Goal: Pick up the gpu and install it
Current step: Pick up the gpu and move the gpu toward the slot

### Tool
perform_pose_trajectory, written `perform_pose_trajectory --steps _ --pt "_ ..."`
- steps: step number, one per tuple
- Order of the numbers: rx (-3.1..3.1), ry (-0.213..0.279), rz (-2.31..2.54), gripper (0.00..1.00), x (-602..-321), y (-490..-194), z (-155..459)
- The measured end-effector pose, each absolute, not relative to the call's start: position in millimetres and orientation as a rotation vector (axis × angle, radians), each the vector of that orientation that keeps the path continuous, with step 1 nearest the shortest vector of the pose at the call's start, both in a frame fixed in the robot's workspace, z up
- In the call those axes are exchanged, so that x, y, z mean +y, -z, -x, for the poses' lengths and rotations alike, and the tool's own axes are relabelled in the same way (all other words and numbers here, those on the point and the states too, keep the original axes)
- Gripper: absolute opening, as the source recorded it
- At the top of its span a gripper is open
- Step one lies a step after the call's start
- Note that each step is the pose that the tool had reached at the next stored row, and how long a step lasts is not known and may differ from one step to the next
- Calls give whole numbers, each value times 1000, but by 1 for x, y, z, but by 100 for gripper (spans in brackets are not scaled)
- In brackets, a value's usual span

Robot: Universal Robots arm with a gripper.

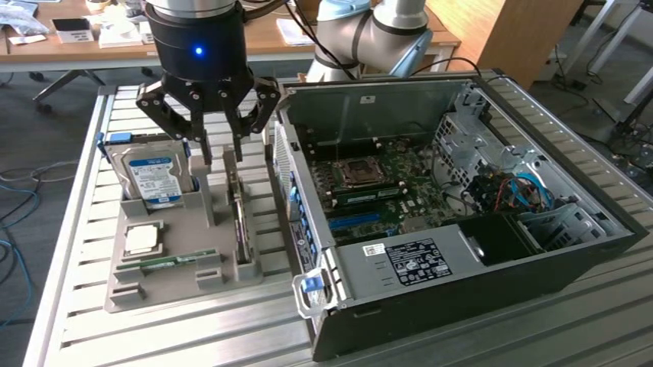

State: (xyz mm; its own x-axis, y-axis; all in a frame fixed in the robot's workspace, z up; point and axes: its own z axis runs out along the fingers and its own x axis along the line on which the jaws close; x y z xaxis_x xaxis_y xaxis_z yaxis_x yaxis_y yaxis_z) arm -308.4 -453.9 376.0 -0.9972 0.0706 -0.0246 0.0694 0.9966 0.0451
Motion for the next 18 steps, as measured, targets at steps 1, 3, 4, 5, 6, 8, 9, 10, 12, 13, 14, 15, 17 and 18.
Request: perform_pose_trajectory --steps 1,3,4,5,6,8,9,10,12,13,14,15,17,18 --pt "3113 -69 -109 42 -454 -376 308" --pt "3113 -69 -109 42 -454 -376 308" --pt "3113 -69 -109 42 -454 -376 308" --pt "3113 -69 -109 42 -454 -376 308" --pt "3113 -69 -109 42 -454 -376 308" --pt "3113 -69 -109 42 -454 -376 308" --pt "3113 -69 -109 42 -454 -376 308" --pt "3113 -69 -109 42 -454 -376 308" --pt "3113 -69 -109 42 -454 -376 308" --pt "3113 -69 -109 42 -454 -376 308" --pt "3113 -69 -109 42 -454 -376 308" --pt "3112 -69 -109 42 -454 -375 308" --pt "3113 -69 -109 42 -454 -373 308" --pt "3113 -69 -109 42 -454 -372 308"
